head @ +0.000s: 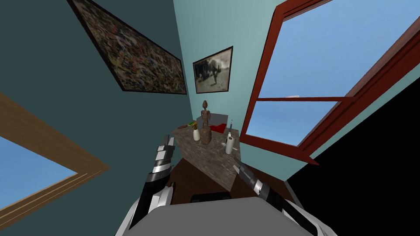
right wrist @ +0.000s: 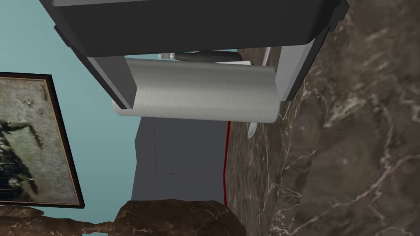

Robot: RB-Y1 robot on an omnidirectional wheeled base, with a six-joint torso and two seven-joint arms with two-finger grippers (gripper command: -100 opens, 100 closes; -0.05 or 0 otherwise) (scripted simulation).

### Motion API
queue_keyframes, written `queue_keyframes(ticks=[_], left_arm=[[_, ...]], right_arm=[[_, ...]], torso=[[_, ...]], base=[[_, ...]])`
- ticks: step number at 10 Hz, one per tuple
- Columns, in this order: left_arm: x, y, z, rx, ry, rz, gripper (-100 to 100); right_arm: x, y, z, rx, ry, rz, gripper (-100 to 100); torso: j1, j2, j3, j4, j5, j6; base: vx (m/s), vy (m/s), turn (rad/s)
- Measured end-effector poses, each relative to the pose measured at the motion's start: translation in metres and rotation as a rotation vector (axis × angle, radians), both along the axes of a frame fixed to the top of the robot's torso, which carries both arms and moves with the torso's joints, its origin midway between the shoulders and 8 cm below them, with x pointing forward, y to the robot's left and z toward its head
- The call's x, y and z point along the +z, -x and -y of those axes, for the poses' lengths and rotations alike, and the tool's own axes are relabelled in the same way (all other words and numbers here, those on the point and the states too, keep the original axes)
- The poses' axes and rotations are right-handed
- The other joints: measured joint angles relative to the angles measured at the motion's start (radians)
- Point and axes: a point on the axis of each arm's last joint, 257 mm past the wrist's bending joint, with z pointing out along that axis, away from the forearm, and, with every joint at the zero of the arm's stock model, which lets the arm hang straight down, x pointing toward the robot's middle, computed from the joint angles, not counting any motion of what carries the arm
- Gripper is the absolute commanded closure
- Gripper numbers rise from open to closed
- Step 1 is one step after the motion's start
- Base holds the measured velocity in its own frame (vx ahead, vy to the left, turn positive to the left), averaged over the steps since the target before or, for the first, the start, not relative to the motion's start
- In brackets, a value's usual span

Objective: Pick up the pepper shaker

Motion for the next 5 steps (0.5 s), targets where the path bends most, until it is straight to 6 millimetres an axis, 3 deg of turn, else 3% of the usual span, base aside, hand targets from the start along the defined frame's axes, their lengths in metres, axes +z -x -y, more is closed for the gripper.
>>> queue_keyframes(ticks=[1, 5], left_arm=[[0.000, 0.000, 0.000, 0.000, 0.000, 0.000, 0], [0.000, 0.000, 0.000, 0.000, 0.000, 0.000, 0]], right_arm=[[-0.008, 0.004, 0.006, 0.009, 0.023, -0.023, -100], [-0.039, 0.020, 0.034, 0.032, 0.112, -0.119, -100]], torso=[[0.000, 0.000, 0.000, 0.000, 0.000, 0.000], [0.000, 0.000, 0.000, 0.000, 0.000, 0.000]], base=[[-0.002, 0.001, 0.017], [-0.006, 0.008, 0.177]])
